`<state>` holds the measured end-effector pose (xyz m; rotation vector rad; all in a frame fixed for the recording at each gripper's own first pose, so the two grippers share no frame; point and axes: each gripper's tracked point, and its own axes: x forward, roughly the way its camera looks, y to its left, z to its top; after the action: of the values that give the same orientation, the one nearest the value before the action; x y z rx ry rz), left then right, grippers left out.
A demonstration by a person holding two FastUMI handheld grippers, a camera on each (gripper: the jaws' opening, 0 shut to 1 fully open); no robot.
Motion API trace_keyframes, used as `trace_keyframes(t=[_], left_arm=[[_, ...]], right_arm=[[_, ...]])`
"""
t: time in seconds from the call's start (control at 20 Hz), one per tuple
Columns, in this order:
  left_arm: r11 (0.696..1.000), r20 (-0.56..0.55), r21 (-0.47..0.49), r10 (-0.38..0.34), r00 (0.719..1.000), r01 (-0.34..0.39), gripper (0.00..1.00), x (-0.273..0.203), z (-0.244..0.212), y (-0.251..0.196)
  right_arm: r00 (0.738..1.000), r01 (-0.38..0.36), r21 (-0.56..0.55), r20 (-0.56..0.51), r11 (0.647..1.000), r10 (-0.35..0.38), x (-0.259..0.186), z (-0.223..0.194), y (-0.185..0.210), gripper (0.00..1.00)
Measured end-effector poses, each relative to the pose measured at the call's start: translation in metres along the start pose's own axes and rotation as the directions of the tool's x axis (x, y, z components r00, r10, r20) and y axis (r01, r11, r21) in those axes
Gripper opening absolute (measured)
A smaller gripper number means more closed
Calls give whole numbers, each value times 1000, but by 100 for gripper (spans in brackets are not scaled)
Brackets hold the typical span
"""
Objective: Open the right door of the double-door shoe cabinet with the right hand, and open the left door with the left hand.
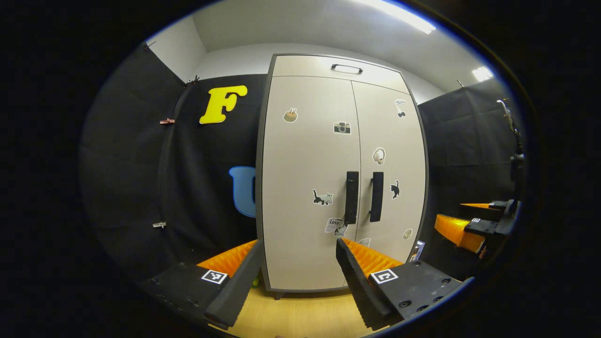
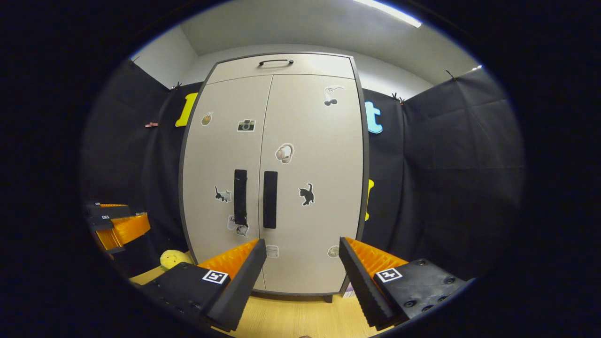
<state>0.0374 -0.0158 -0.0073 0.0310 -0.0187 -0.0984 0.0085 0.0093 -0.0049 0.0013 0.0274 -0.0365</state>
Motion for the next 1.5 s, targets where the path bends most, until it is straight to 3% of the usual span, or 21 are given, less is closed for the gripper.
trace_keyframes(t=[0.25, 0.65, 1.0, 1.3, 1.5], left_arm=[[1000, -19, -3, -6, 1000, 5, 95, 8, -9, -3], [1000, -53, -20, 16, 998, -17, 95, 6, -23, 11], [996, -87, -30, 81, 993, -84, 95, -9, -38, 36], [988, -101, -42, 146, 984, -151, 95, -22, -43, 56], [982, -117, -37, 178, 977, -183, 95, -30, -48, 67]], right_arm=[[999, -53, 23, 8, 998, 53, 22, 17, 16, 98], [996, -84, 16, 23, 996, 84, 93, 44, 41, 97], [994, -109, 81, -18, 991, 111, 157, 28, 68, 98], [997, -52, 58, -50, 997, 55, 191, 9, 68, 97], [997, -37, 59, -71, 998, 41, 200, 0, 68, 81]])
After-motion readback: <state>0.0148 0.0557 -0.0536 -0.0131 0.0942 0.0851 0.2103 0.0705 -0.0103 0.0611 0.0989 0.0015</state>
